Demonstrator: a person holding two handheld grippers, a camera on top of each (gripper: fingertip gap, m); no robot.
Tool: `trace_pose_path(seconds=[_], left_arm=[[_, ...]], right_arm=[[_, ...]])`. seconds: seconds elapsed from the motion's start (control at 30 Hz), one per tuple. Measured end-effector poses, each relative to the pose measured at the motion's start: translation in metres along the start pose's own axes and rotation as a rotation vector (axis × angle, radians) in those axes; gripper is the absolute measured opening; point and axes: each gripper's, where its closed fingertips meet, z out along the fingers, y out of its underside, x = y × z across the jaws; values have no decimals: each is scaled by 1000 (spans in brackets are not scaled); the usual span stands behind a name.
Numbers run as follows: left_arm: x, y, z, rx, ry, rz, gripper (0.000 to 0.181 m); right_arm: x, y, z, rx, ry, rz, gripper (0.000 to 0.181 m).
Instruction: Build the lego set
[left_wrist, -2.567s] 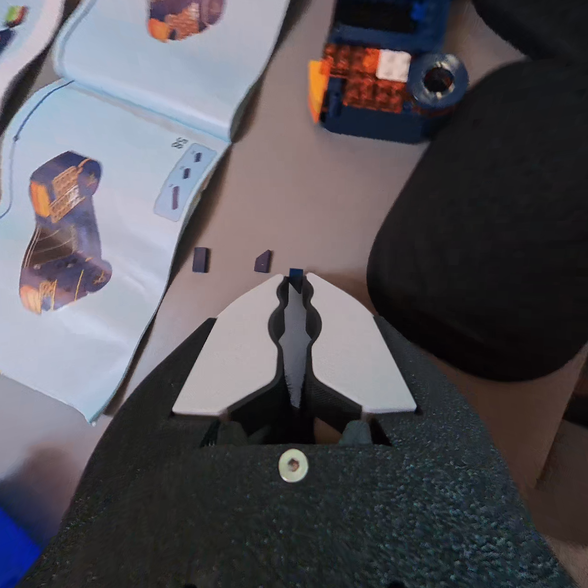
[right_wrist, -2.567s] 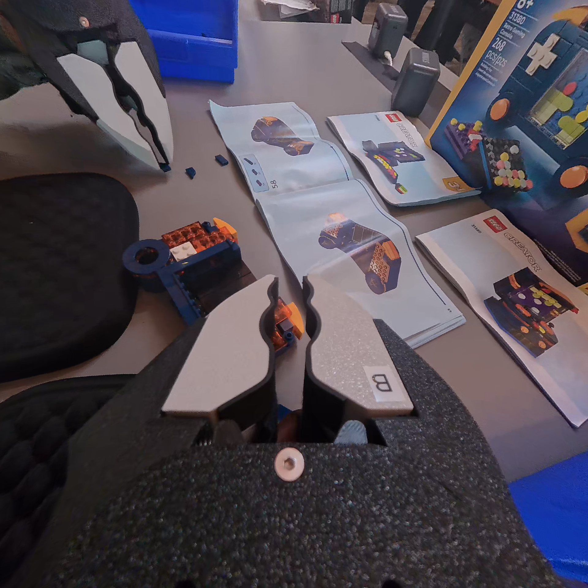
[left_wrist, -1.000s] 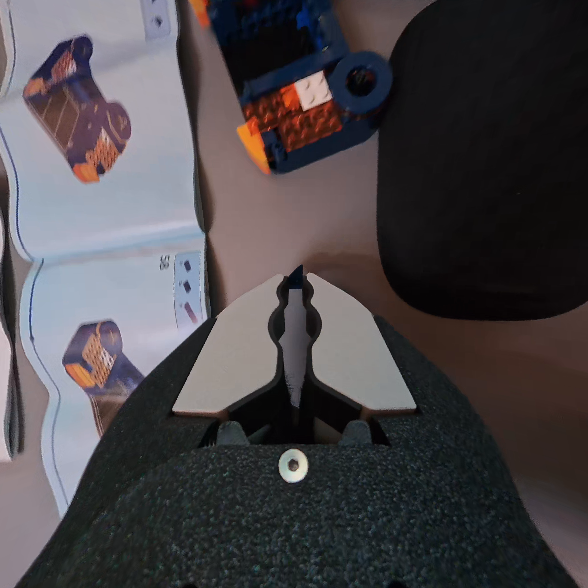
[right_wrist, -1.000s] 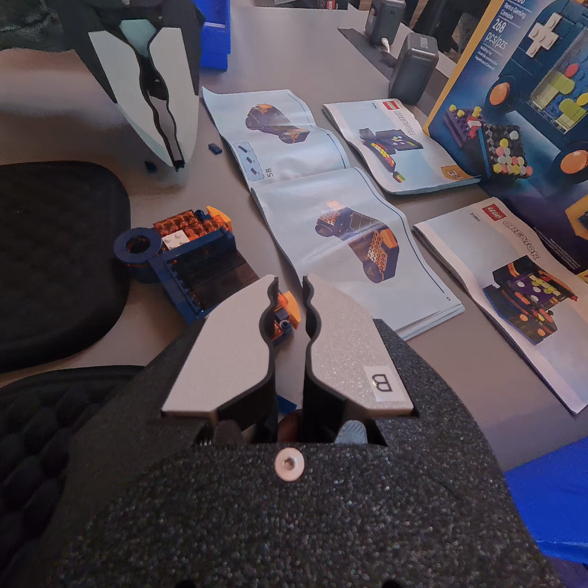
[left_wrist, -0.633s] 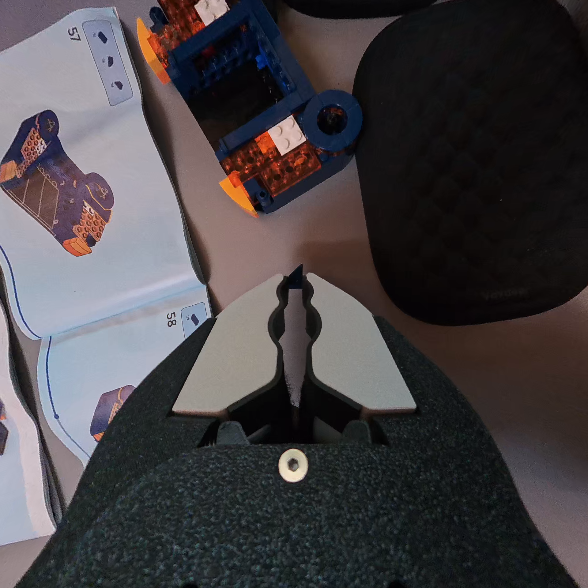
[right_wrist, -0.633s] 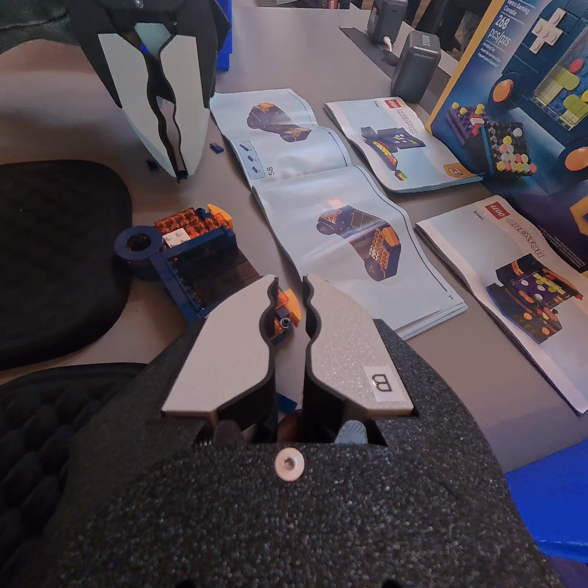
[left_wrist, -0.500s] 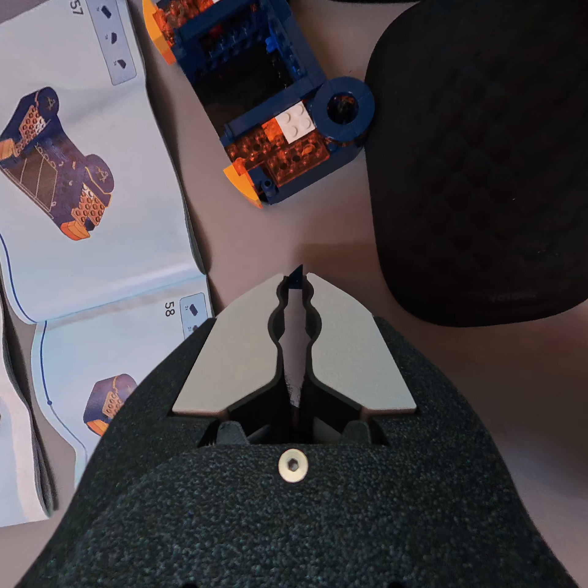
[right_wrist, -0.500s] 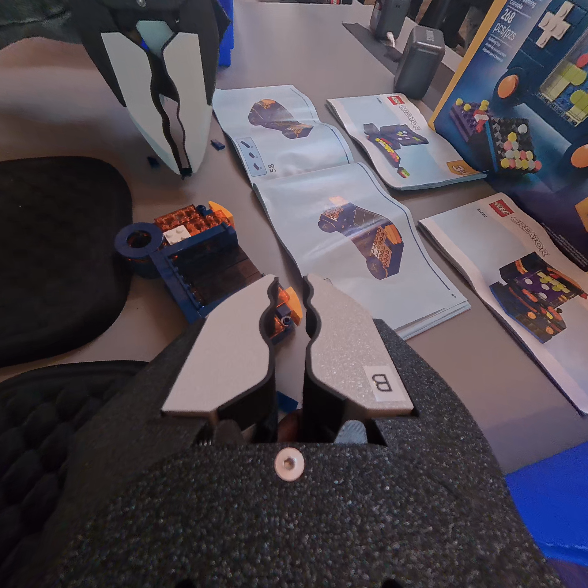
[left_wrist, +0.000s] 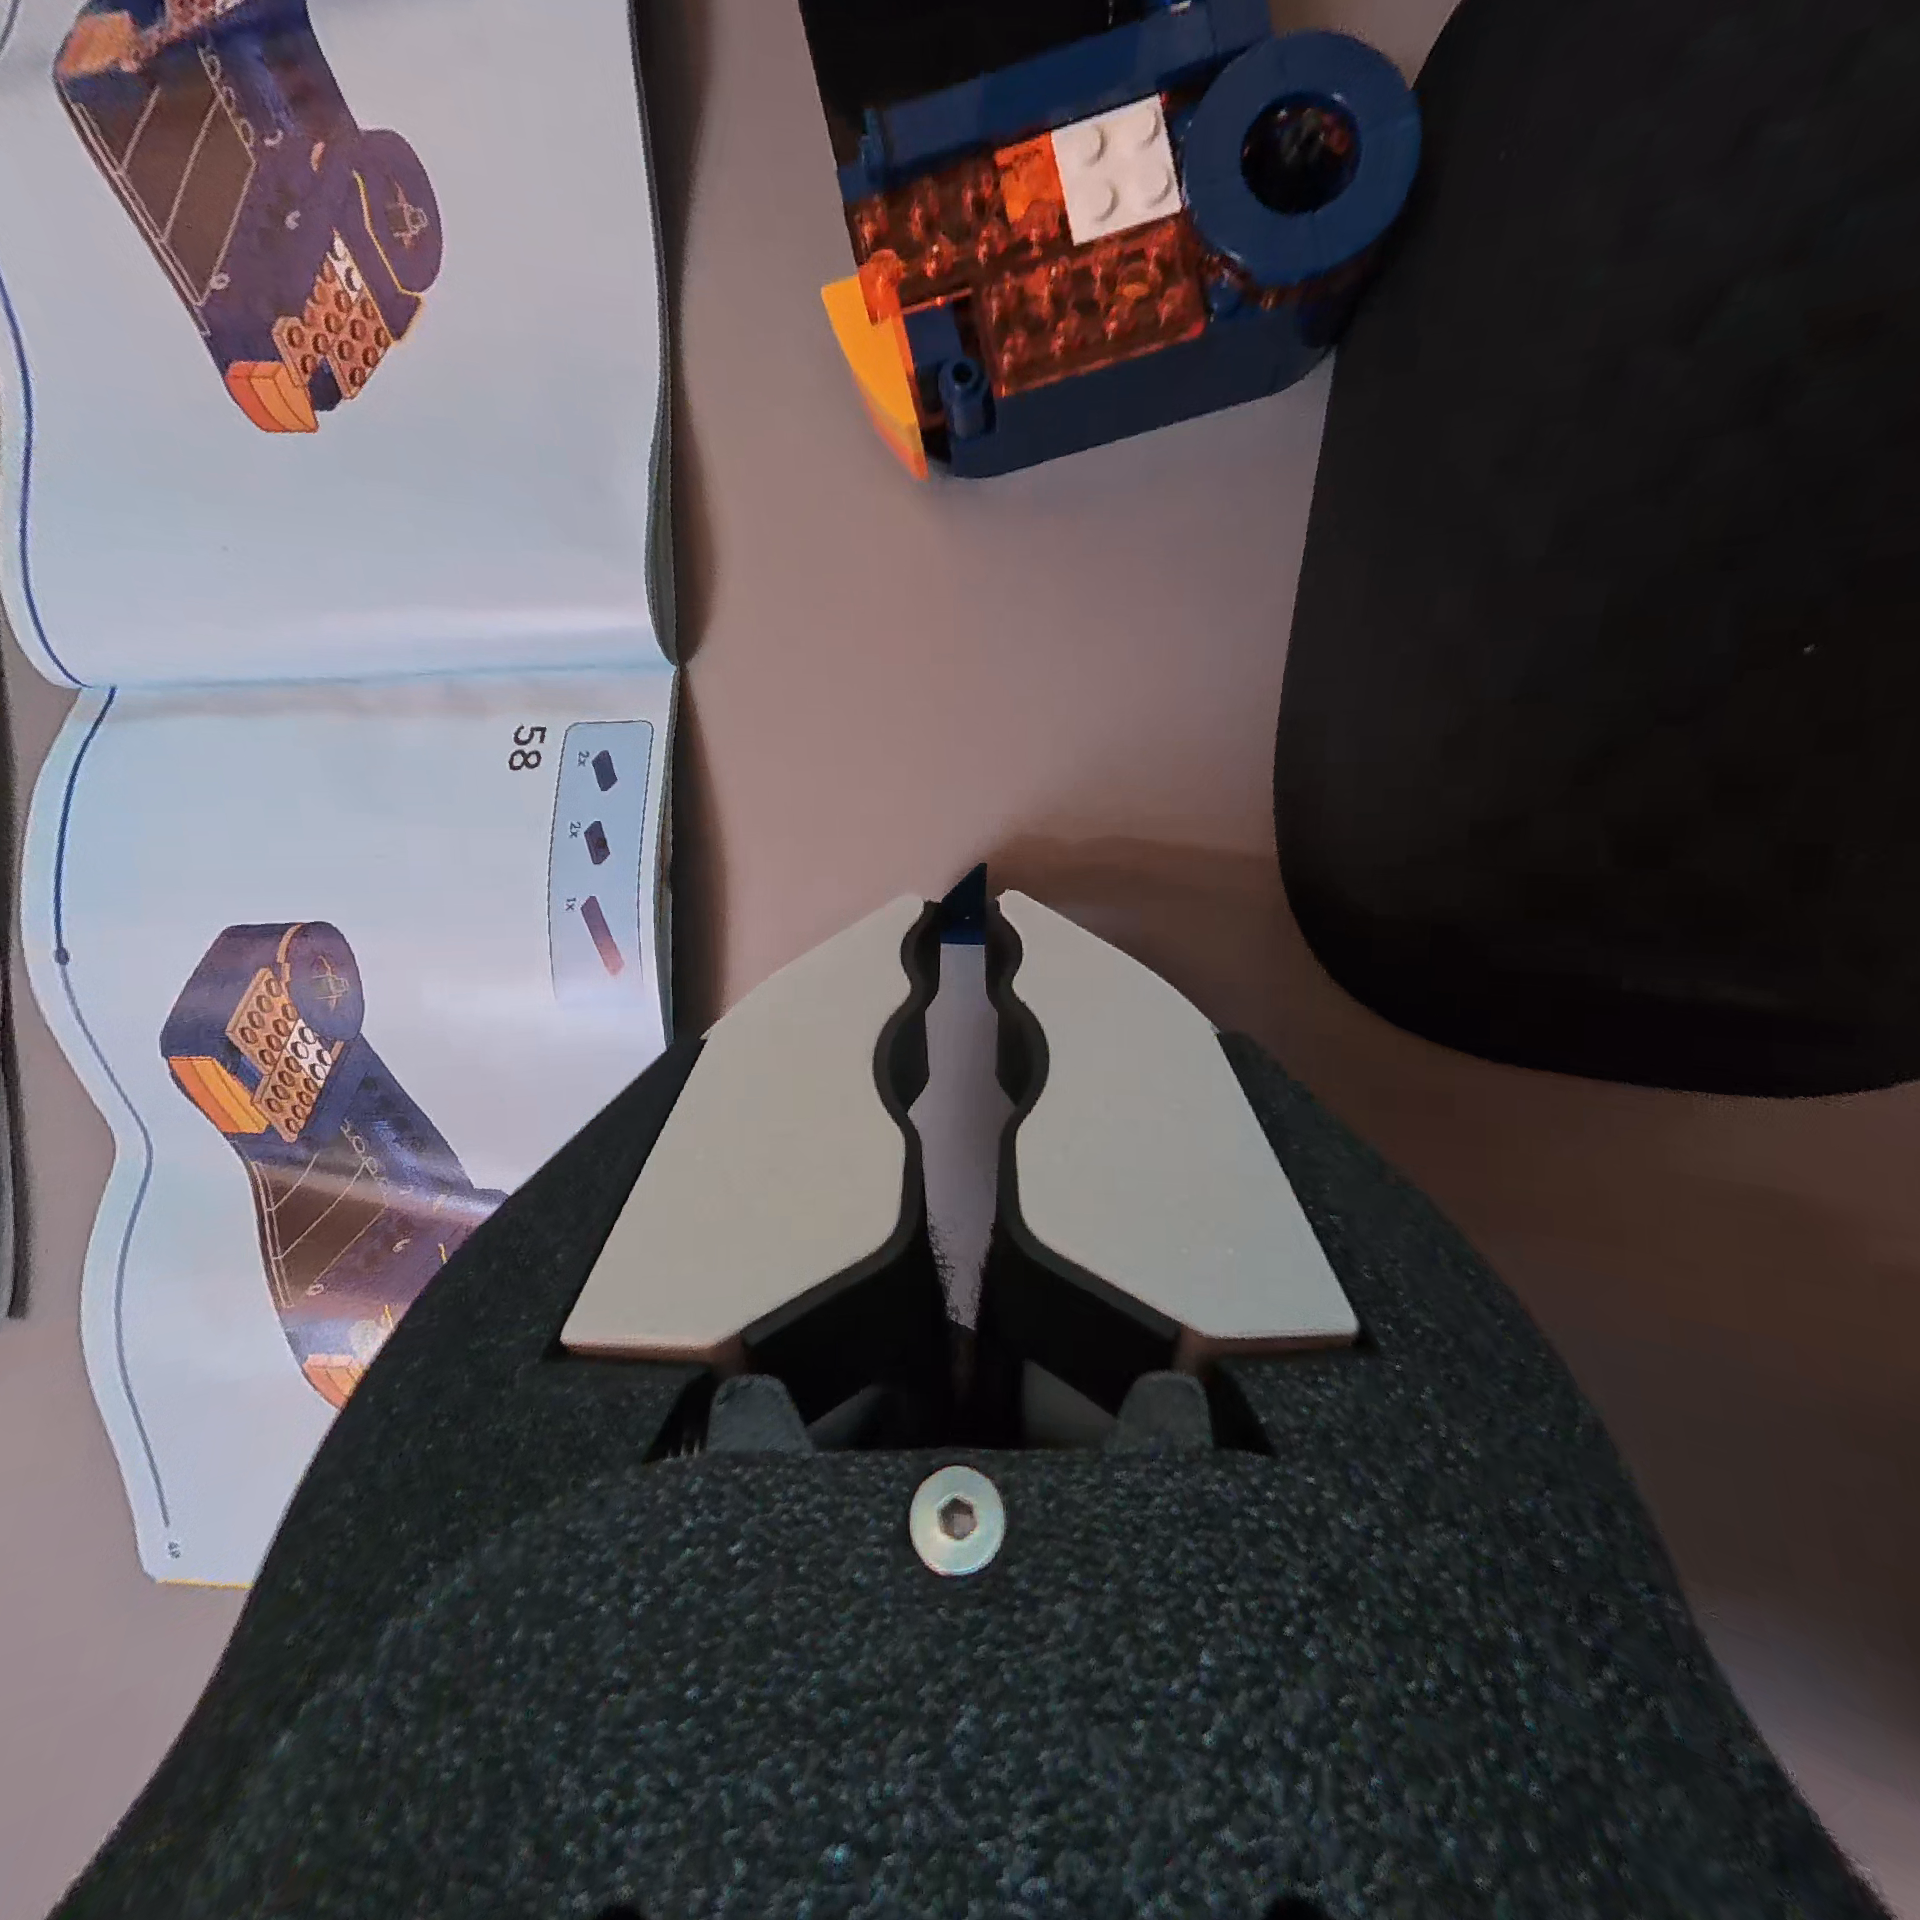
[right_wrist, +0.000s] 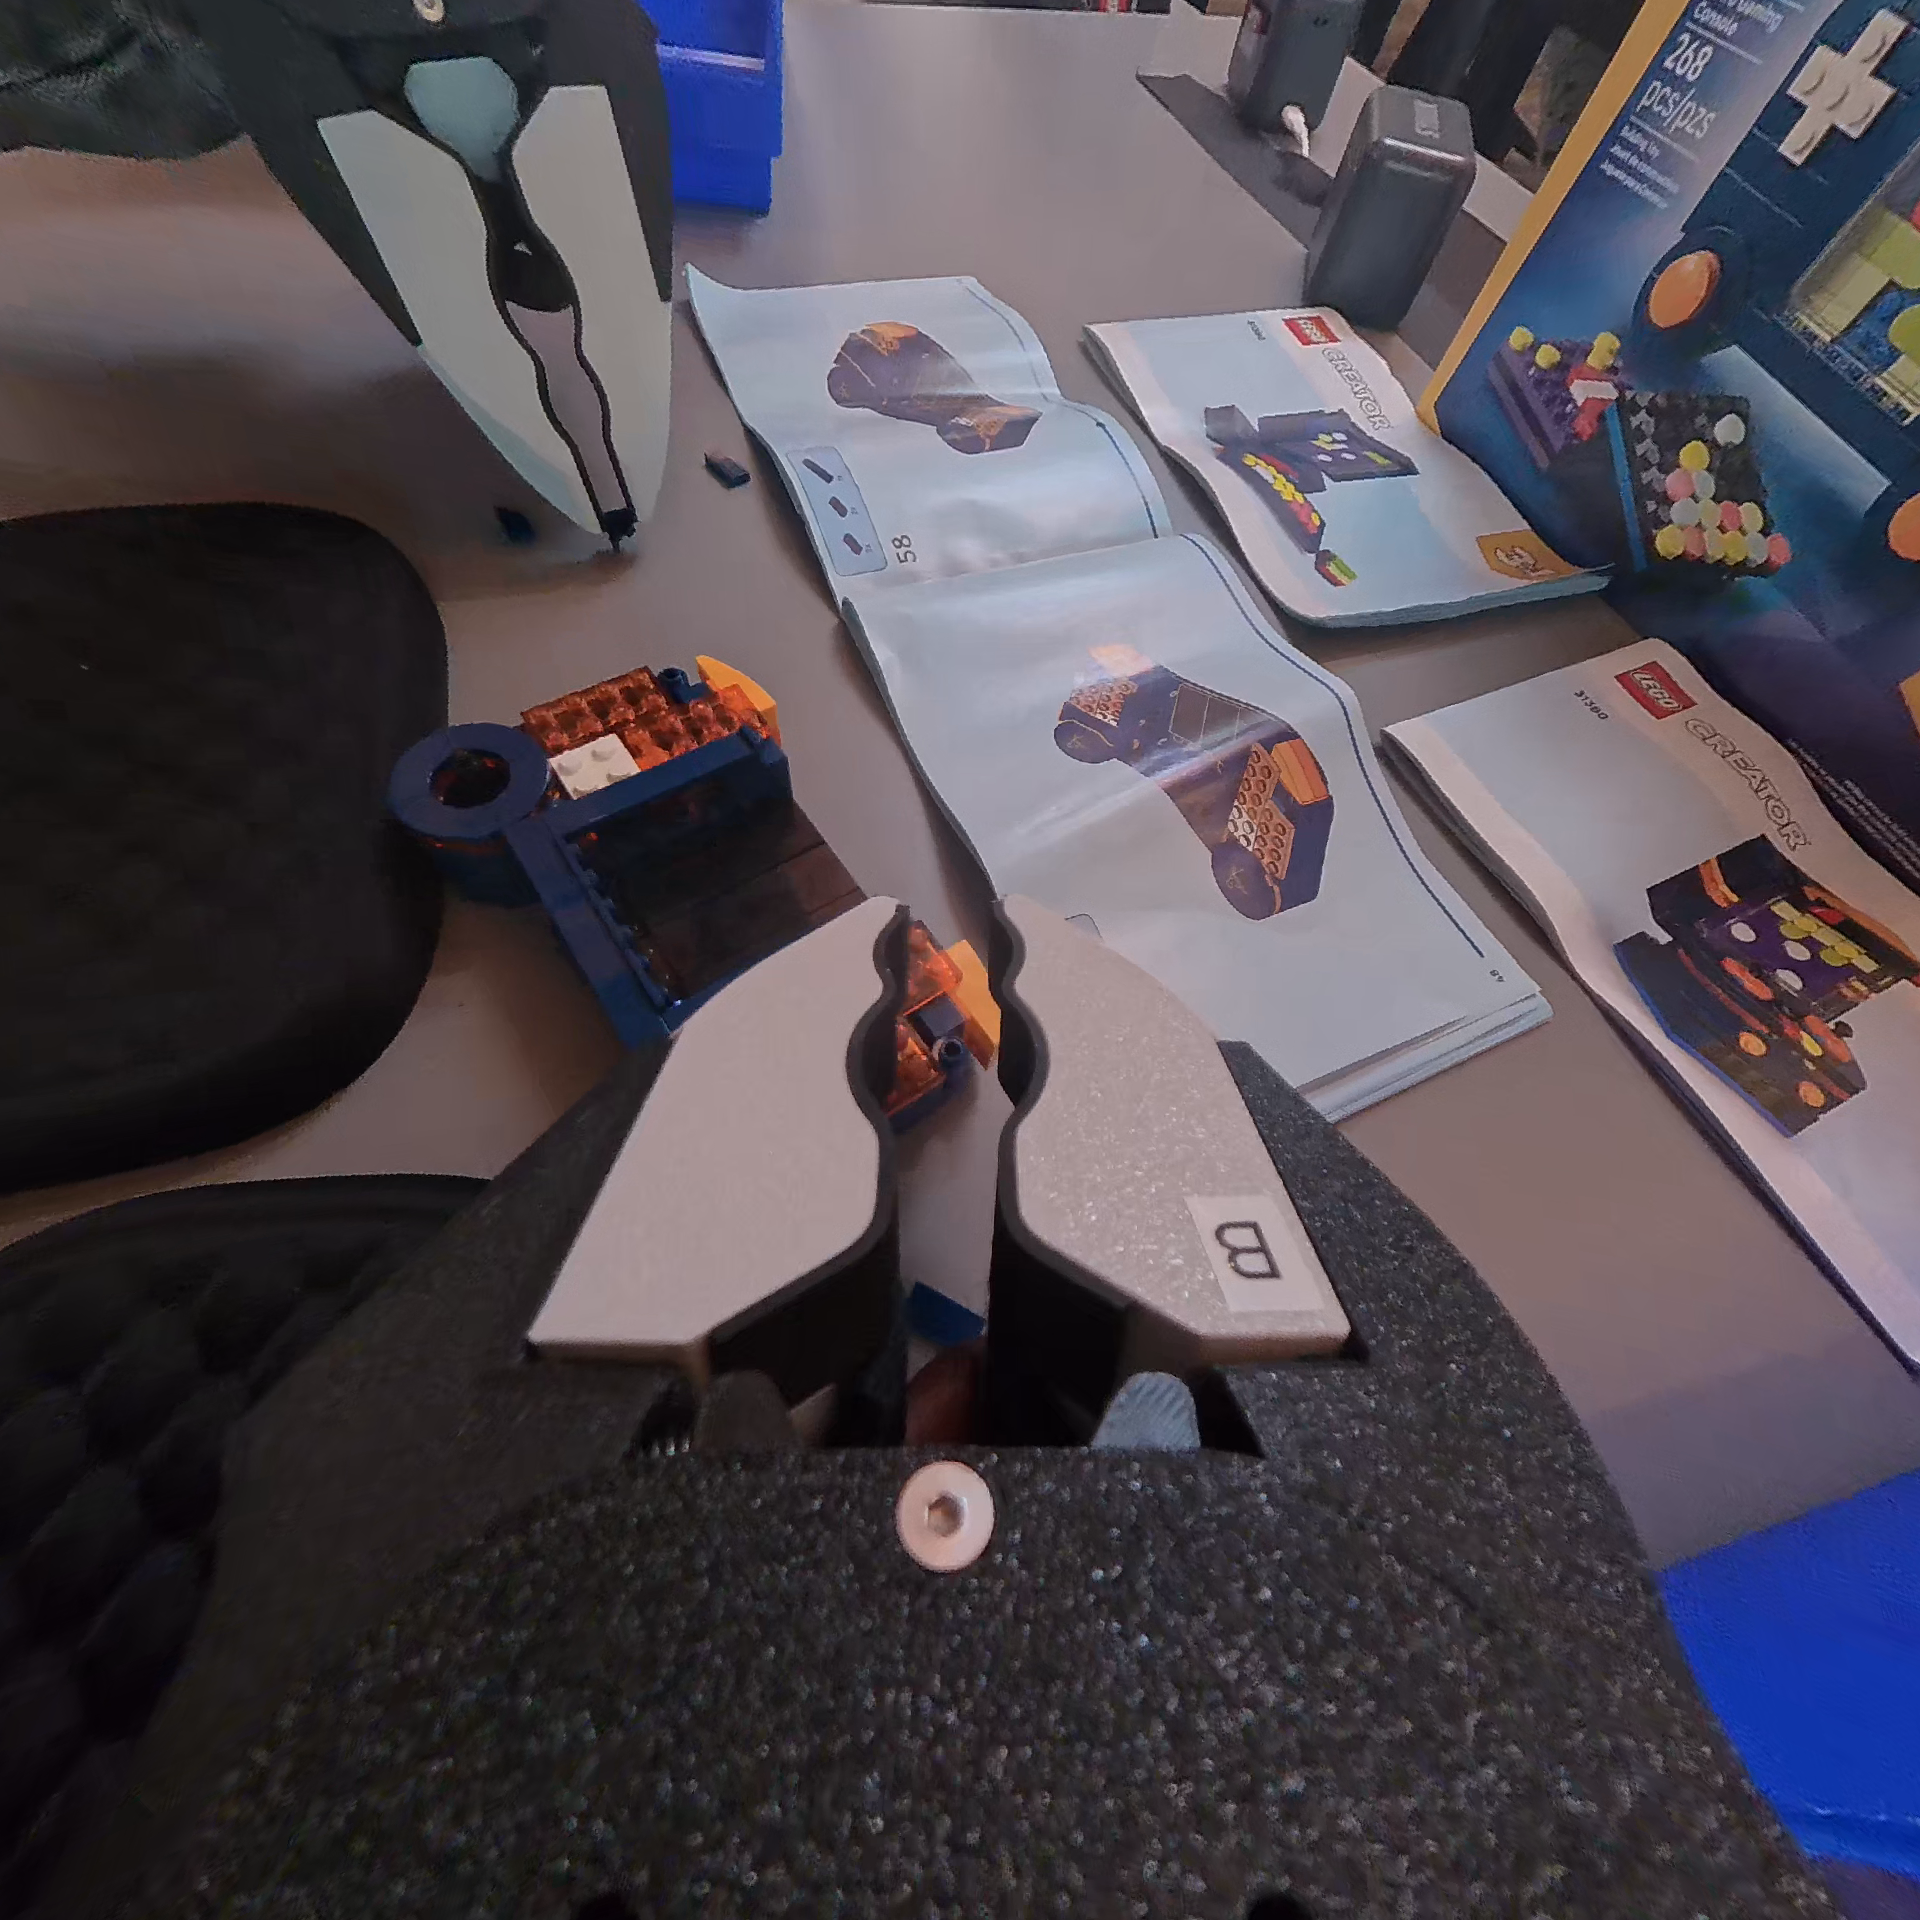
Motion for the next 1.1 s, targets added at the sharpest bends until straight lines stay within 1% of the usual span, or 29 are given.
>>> trace_pose_path(seconds=[0.17, 0.27, 0.47, 0.6, 0.8, 0.9, 1.0, 1.1], left_arm=[[3, -5, -1, 16, 72, 41, 8], [5, -4, 1, -9, 114, 60, 8], [5, -5, 1, -16, 139, 75, 8], [8, -7, 2, -22, 160, 155, 8], [18, -14, 7, -73, 282, 338, 8], [21, -16, 12, -102, 331, 374, 10], [21, -18, 14, -93, 331, 367, 12], [18, -18, 14, -72, 291, 348, 14]], right_arm=[[0, -1, -1, 2, 10, -9, 13], [0, -2, -1, 4, 12, -10, 13], [0, -2, -2, 4, 13, -11, 13], [0, -1, -1, 2, 8, -10, 13], [0, 0, -1, -1, 10, -10, 13], [1, 0, -1, -3, 14, -9, 13], [2, 0, -1, -2, 15, -6, 13], [1, 1, -1, -4, 11, -4, 13]])
